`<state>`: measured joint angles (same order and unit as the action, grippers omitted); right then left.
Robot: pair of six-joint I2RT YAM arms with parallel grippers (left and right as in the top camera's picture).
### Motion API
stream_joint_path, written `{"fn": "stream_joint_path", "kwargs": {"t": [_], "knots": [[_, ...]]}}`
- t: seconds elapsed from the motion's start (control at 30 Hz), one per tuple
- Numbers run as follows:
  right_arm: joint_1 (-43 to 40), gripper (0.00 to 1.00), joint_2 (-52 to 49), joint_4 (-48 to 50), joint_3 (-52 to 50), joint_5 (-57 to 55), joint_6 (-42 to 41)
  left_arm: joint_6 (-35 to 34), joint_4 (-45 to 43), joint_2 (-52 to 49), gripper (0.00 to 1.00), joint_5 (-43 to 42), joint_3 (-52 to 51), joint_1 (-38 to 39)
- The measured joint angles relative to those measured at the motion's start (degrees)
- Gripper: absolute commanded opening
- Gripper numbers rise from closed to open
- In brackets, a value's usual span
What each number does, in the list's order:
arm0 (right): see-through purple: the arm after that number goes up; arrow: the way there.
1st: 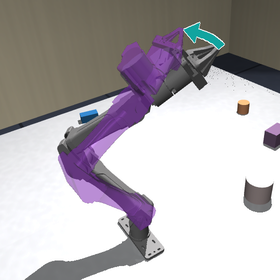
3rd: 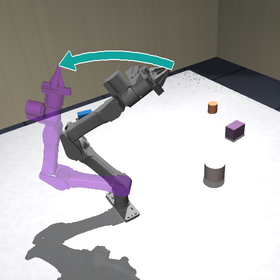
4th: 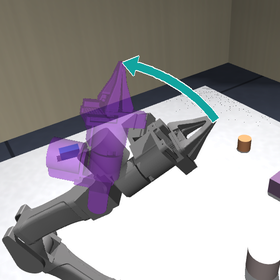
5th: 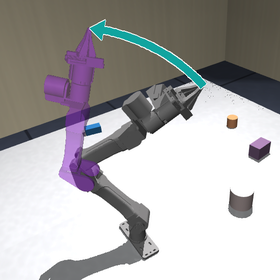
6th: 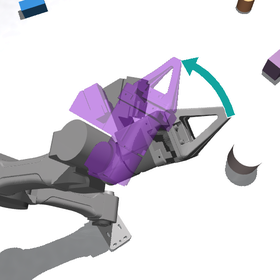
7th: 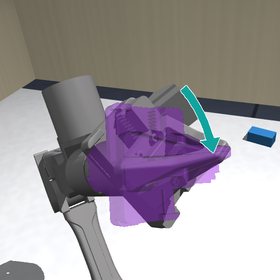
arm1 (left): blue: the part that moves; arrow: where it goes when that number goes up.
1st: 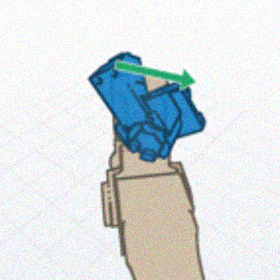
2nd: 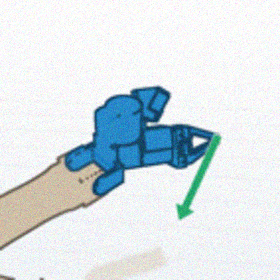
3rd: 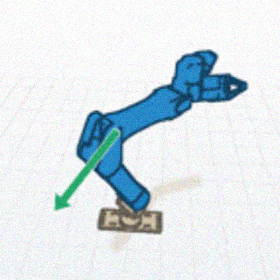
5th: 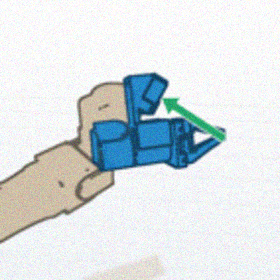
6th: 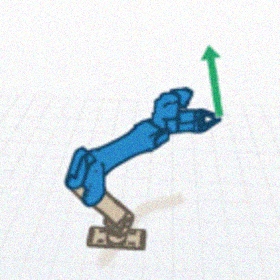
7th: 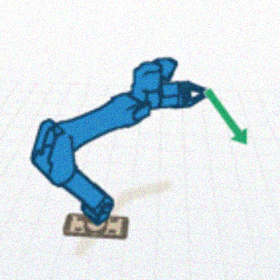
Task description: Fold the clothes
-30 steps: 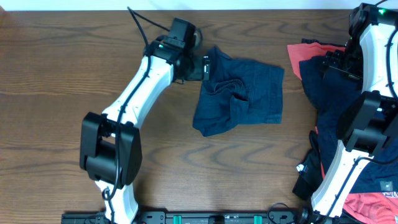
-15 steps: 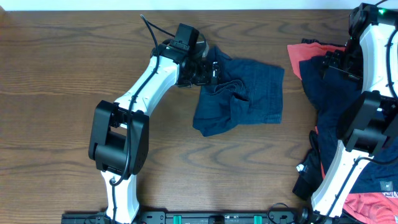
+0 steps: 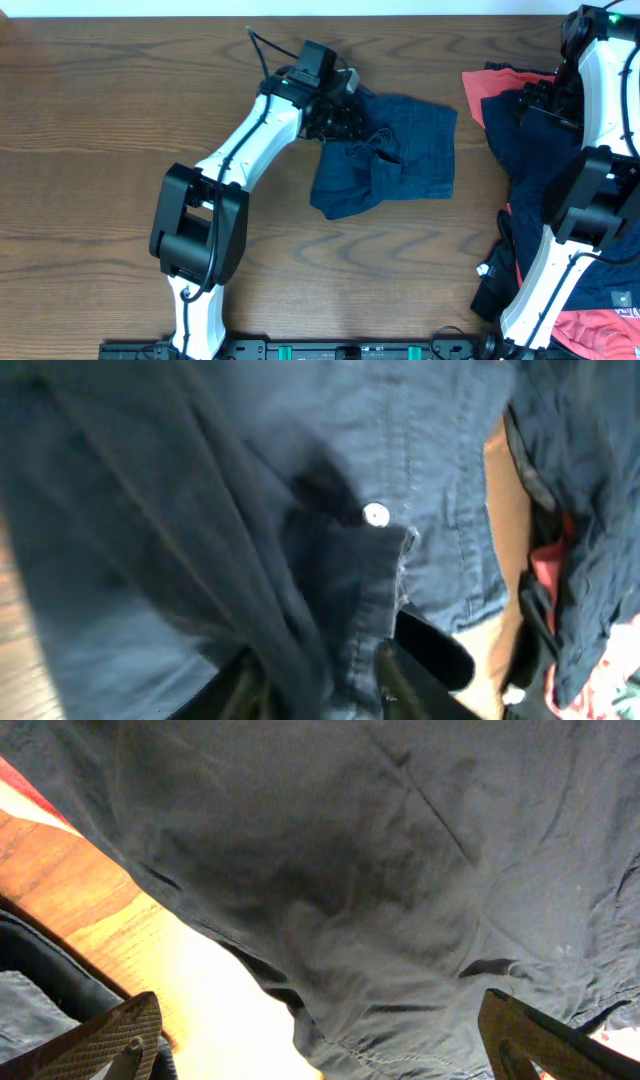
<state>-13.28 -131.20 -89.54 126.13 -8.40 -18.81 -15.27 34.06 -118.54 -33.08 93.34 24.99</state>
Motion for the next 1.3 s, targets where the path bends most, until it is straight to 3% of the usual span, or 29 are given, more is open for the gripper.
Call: {"fn": "stream_joint_path", "kwargs": {"t": [0.27,0.9,0.97,1.2,1.23,1.3], "knots": [[0.0,0.99,0.0,-0.02,0.0,0.0,0.0,-1.18,-1.51,-0.07,0.06,-1.11,-0.02,1.79],[0.0,0.99,0.0,0.22,0.0,0.02,0.0,-13.66,-25.81,-0.11,0.06,-9.07,-0.2,4.5],[0.0,0.99,0.0,0.22,0.0,0.02,0.0,-14.6,-28.35,-0.11,0.1,-9.07,-0.2,5.73],[0.0,0.99,0.0,0.09,0.0,0.02,0.0,-16.98,-30.56,-0.11,0.09,-6.47,-0.2,9.01],[0.0,0.99,0.0,0.09,0.0,0.02,0.0,-17.29,-30.93,-0.11,0.17,-5.97,-0.2,9.27],[0.0,0.99,0.0,0.09,0.0,0.04,0.0,-17.44,-31.28,-0.11,0.67,-5.22,-0.2,9.62]]}}
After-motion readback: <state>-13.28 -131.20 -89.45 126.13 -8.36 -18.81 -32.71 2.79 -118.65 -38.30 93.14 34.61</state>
